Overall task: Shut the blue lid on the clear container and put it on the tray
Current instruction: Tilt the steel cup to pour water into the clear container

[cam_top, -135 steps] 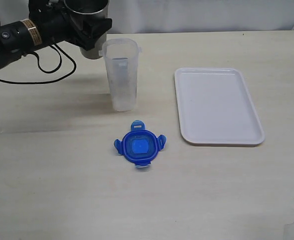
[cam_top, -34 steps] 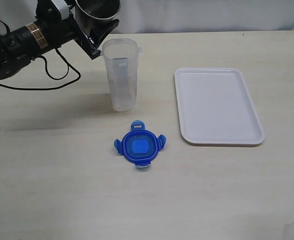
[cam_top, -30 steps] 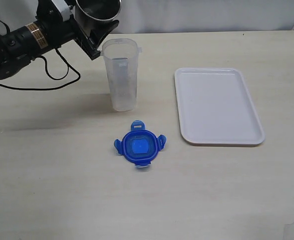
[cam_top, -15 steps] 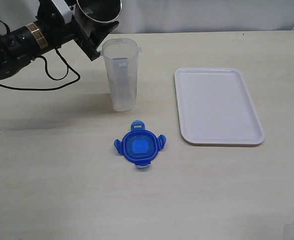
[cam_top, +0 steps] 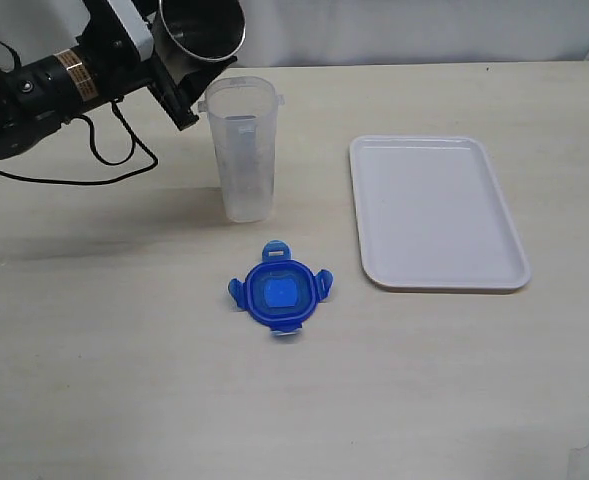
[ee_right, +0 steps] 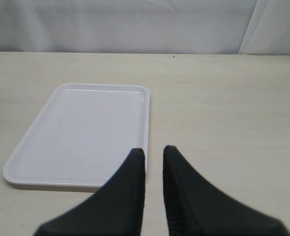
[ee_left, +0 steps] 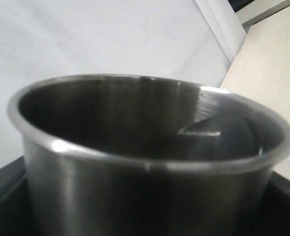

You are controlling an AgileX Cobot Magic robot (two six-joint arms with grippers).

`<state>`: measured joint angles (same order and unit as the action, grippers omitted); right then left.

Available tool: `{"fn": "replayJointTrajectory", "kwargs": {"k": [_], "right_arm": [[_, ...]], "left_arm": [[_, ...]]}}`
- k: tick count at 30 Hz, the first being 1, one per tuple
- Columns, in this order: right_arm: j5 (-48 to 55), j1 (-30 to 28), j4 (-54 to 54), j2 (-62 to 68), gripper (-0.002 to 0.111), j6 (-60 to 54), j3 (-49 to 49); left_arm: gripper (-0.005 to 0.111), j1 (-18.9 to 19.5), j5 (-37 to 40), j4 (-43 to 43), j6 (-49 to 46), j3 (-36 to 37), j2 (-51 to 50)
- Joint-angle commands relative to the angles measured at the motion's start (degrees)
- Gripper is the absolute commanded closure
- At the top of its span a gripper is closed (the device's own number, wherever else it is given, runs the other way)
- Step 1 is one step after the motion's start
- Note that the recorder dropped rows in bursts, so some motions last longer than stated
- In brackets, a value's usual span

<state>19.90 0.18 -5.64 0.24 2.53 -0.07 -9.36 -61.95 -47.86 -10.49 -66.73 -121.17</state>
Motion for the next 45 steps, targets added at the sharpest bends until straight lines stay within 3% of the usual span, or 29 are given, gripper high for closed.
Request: {"fn": "replayJointTrajectory", "kwargs": {"k": [1,45], "right_arm": [[-0.12,-0.02,0.48,-0.24,0.095,-0.01,0.07],[-0.12,-0.02,0.48,-0.24,0.095,-0.01,0.07]], "left_arm": [[0.107,0.01,-3.85,1.52,-1.22,-0.92,0.69],[0.107,0.01,-1.28,0.14,-14.38,-0.92,0.69]]}}
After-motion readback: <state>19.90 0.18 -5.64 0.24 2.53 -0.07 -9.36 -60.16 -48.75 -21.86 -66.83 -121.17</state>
